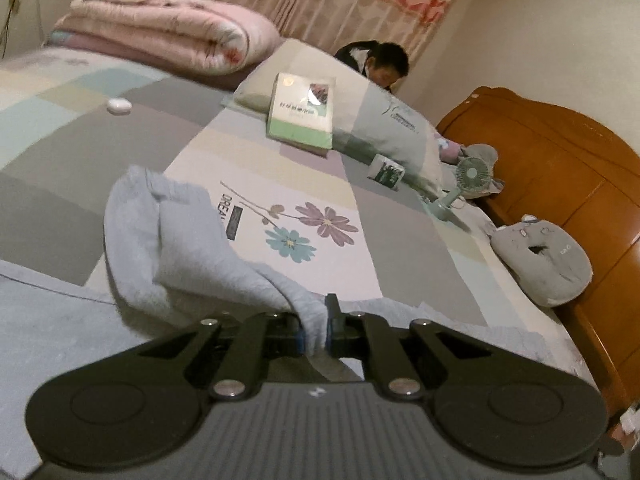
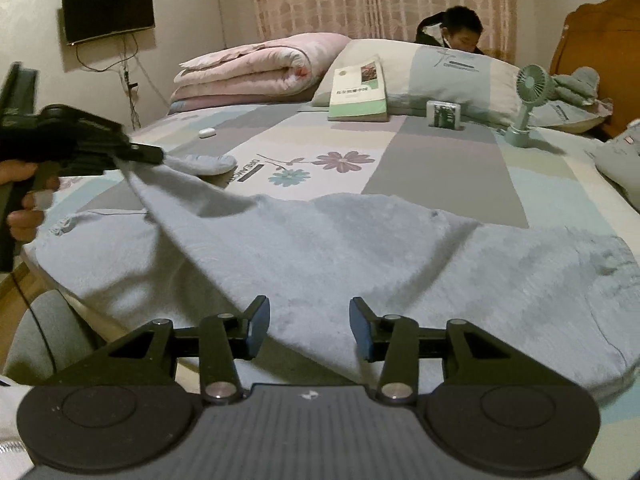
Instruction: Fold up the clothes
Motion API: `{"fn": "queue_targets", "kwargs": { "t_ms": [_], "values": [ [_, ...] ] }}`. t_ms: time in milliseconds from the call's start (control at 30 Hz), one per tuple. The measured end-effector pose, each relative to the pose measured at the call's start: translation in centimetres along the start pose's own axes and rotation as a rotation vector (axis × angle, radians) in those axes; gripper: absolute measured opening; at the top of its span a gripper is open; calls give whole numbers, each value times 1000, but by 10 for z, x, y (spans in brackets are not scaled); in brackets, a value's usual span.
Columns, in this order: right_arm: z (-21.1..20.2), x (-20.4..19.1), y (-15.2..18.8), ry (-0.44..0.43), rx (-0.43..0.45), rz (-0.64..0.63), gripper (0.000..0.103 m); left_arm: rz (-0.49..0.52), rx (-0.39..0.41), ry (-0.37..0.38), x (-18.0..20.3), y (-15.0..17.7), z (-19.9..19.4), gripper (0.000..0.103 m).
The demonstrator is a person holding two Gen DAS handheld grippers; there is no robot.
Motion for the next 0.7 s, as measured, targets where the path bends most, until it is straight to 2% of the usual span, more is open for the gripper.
{"fn": "queue_targets", "kwargs": {
  "t_ms": [100,267,367,467,567,633,700],
  "values": [
    [-7,7,6,5,-6,18,50,30,-6,-30,2,12,-11,7],
    [-16,26,18,-24,-30,118,50,49,-82,-113,-12,33,0,7],
    [-19,35,26,-28,-48,178,50,38,-119,-126,-18,40,3,7],
    [-18,41,32,-59,-64,227,50,20,-97,-86,-17,34,-8,7],
    [-11,44,37,-139,-85,295,51,-29,-72,-23,-14,22,-21,7],
    [0,48,42,-212,-95,370,57,-49,-58,12,-11,14,-29,7],
    [10,54,46,-269,-102,447,58,-51,-43,30,-7,10,-35,7]
  ]
}}
Point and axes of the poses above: each gripper's, at about its wrist camera, not at the fingertips, and z roughly the way its jaws point, x to its right, y to its underside, the point moved 3 cm from there along z, roughly the way its jaws point
